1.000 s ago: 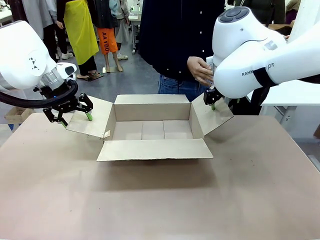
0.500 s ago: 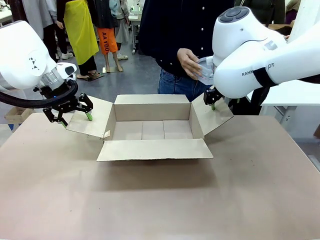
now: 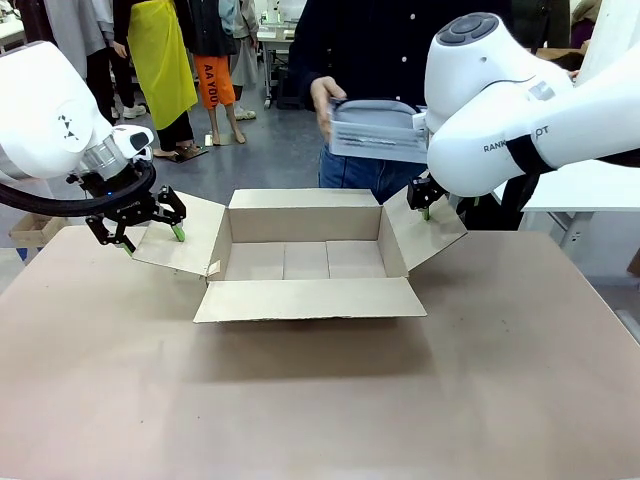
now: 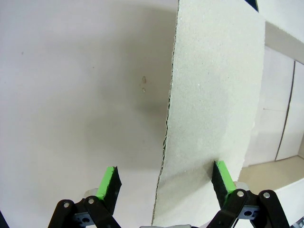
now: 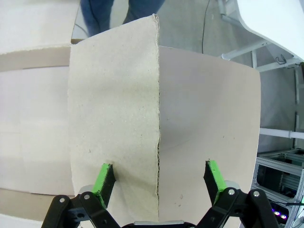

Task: Pack the gift set into the box.
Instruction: Lift both hands away from the flaps of the Package Box.

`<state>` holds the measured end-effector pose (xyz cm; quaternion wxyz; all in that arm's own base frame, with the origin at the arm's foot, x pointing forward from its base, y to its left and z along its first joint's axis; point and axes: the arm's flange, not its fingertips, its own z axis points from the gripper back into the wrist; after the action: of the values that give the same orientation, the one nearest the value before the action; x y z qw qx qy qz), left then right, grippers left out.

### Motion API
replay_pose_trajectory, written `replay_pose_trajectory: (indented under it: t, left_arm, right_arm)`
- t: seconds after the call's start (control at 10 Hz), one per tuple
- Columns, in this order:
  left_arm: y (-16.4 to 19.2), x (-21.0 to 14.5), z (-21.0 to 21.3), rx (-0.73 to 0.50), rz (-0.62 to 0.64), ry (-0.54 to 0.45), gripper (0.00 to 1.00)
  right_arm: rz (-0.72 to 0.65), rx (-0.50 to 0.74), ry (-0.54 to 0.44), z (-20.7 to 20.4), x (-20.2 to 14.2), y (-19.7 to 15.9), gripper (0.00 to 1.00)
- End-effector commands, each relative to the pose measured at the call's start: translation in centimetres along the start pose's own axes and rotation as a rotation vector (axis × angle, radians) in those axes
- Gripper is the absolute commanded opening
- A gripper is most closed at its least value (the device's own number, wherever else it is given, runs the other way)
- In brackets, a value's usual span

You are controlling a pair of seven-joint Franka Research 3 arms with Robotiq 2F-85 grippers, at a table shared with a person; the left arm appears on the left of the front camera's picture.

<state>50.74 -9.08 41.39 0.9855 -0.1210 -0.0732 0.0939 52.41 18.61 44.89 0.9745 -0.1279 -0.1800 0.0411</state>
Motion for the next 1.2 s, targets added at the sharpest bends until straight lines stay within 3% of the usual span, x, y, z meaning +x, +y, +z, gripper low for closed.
replay_pose_trajectory:
  t: [0.0,1.1]
  left_arm:
    - [-0.06,-0.07,0.2,0.014,0.01,-0.003,1.0]
    - [-0.06,-0.07,0.2,0.014,0.01,-0.003,1.0]
  right_arm:
    - [-0.018,-0.025,-0.011,0.01,0.4,0.08,1.0]
    - [-0.018,-0.025,-0.011,0.01,0.4,0.08,1.0]
